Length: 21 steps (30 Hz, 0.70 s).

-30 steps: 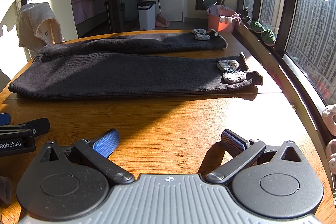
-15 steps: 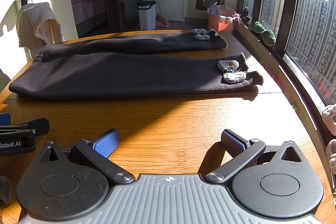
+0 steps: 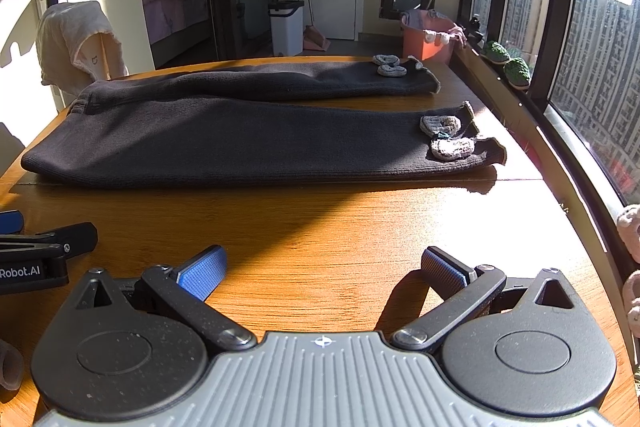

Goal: Fold clothes

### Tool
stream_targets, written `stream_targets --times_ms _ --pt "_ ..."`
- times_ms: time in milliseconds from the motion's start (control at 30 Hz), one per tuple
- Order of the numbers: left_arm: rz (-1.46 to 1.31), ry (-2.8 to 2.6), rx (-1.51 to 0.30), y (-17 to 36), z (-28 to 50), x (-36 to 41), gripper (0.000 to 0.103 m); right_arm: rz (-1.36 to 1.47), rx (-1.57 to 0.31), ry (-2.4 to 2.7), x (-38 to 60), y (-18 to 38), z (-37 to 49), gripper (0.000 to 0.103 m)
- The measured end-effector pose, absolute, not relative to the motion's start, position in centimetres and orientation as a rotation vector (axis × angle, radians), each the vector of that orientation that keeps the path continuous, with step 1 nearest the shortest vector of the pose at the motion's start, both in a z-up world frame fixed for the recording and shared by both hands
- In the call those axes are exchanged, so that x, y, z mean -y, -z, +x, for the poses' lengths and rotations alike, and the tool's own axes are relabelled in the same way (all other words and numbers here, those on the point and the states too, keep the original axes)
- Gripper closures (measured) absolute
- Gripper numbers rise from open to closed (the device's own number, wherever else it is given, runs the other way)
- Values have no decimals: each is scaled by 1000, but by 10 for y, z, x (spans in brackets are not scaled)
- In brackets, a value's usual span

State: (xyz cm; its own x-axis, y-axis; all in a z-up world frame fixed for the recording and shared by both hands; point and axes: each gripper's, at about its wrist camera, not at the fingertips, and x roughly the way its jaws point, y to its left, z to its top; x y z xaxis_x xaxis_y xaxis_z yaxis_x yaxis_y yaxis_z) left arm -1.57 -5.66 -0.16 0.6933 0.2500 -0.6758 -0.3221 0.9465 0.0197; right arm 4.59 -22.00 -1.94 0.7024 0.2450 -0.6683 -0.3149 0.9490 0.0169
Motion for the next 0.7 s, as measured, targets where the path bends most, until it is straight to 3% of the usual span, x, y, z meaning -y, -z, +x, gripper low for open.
stream_targets --times_ms 700 --pt "-78 -242 -737 3 -17 56 0 -120 -724 -364 224 20 45 0"
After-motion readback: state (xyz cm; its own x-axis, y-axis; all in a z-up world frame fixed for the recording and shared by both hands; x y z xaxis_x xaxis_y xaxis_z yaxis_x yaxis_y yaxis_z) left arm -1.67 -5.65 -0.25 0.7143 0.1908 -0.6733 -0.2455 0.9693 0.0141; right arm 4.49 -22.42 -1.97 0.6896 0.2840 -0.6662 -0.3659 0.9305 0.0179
